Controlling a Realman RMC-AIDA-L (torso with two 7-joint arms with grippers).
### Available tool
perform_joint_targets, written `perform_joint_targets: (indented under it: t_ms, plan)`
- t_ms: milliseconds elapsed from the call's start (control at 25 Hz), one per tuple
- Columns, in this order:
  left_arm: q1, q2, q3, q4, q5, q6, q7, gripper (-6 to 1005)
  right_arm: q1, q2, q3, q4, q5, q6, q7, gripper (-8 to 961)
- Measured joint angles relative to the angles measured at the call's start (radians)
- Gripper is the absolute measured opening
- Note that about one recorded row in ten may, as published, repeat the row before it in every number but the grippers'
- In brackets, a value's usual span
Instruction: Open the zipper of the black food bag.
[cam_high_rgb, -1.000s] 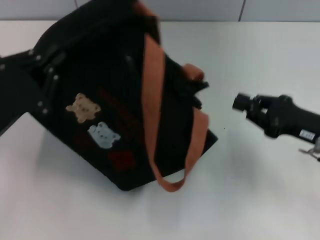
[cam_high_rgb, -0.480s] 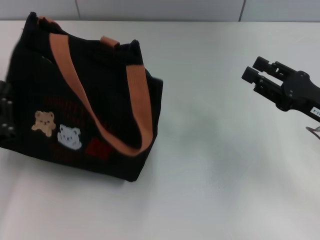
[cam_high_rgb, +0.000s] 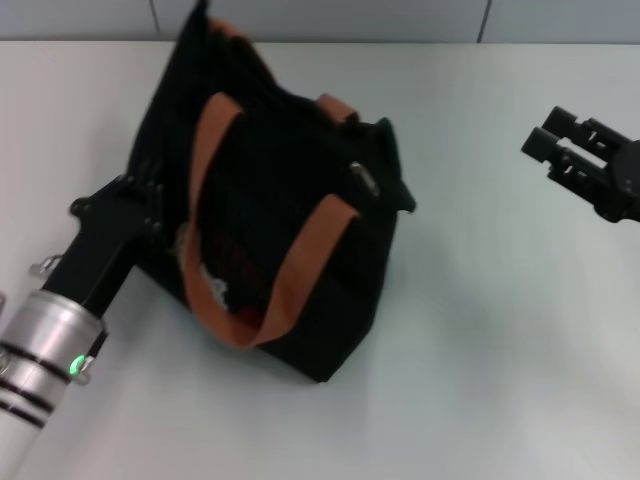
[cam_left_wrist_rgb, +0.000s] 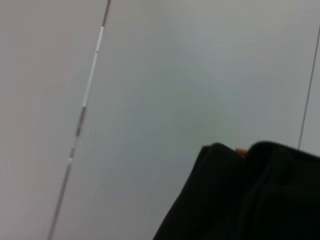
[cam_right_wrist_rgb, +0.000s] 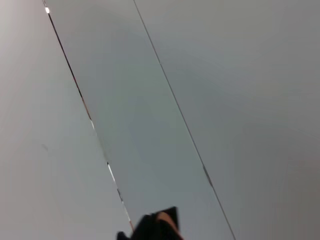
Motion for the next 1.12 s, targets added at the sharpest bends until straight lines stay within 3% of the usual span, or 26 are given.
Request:
perform_joint_targets:
  t_ms: [320, 520, 680, 960, 1000, 1040, 1080, 1120]
  plan:
    - [-0.100, -0.001, -0.099, -0.085, 0.036, -0.069, -0.041, 106, -0.020, -0.014, 0.032, -0.015, 0.021, -0.097, 0.029, 655]
    - [-0.078, 0.000, -0.107, 0.034, 0.198, -0.016, -0.178, 118, -0.026, -0.012, 0.034, -0.032, 0.026, -0.107, 0.038, 674]
    - [-0.043, 0.008, -0.097, 0.182, 0.242, 0.045, -0.316, 261, -0.029, -0.013, 0.030, -0.036, 0.022, -0.118, 0.037, 730]
    - [0.096, 0.026, -0.061, 0.508, 0.323, 0.173, -0.557, 575, -0.036, -0.017, -0.052, -0.103, 0.013, -0.185, 0.037, 765]
    - [0.115, 0.032, -0.047, 0.549, 0.342, 0.206, -0.584, 676, -0.036, -0.017, -0.083, -0.120, 0.008, -0.195, 0.037, 765]
    - [0.148, 0.060, -0.013, 0.621, 0.383, 0.290, -0.632, 776, -0.036, -0.017, -0.119, -0.142, -0.003, -0.209, 0.035, 765]
    - [0.148, 0.060, -0.013, 0.621, 0.383, 0.290, -0.632, 788, -0.036, -0.017, -0.147, -0.160, -0.020, -0.223, 0.032, 765]
    - [0.165, 0.084, 0.009, 0.660, 0.422, 0.366, -0.647, 800, -0.033, -0.018, -0.178, -0.177, -0.038, -0.236, 0.030, 765]
